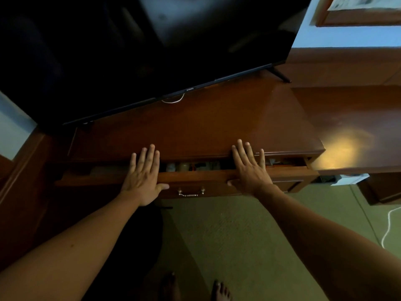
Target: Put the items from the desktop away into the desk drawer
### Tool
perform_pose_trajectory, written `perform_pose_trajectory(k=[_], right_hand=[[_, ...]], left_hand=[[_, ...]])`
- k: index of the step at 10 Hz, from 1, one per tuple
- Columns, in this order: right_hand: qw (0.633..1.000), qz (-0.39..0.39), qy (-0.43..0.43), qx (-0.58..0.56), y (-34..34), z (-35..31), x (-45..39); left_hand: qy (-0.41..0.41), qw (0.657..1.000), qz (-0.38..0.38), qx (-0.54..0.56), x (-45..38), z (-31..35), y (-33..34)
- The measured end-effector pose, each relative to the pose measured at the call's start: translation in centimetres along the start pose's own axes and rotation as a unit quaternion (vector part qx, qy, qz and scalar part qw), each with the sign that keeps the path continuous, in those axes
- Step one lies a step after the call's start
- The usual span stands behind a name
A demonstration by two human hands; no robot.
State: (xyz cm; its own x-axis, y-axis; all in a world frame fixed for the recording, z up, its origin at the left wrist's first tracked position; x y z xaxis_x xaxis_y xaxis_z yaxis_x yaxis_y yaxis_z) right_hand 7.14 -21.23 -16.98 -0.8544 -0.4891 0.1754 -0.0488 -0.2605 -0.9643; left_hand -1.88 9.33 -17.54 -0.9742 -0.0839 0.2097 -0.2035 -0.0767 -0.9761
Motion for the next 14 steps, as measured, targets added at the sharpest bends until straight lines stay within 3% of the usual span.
perform_pose_trajectory(k=[2,4,8,9,11,12,14], right_hand=[[1.0,0.009,0.0,-0.002,-0.6,2.2,-4.3],[0.998,0.051,0.014,-0.024,-0.2,2.4,-4.7],[0.996,0.084,0.034,-0.025,-0.3,2.3,-4.6],[0.997,0.058,0.039,-0.032,-0.6,2.2,-4.6],[0.995,-0.036,0.043,-0.078,-2.9,1.3,-4.7],[0.994,-0.05,0.031,-0.089,-5.2,0.4,-4.4],[0.996,0.03,0.0,-0.089,-12.4,-0.7,-3.9]], left_hand=[[-0.016,1.0,0.019,0.014,-4.2,-2.1,-1.8],[0.017,0.994,0.089,0.053,-4.9,-2.5,-1.6],[0.01,0.991,0.119,0.058,-5.3,-2.8,-1.2],[-0.004,0.993,0.104,0.062,-5.0,-2.5,-1.8],[-0.035,0.997,-0.017,0.068,-4.6,-1.6,-3.6],[-0.026,0.992,-0.029,0.118,-4.3,-0.7,-6.4],[0.035,0.983,0.091,0.154,-3.0,2.1,-14.1]])
Point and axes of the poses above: each hand's wrist, its own x-axis away from the middle knuckle, its own y-axis out of the palm, z = x × y, the point moved 6 cm from there along -x, towards the middle knuckle, and after that the axes turned 13 degrees about x, right-handed, at the moved point
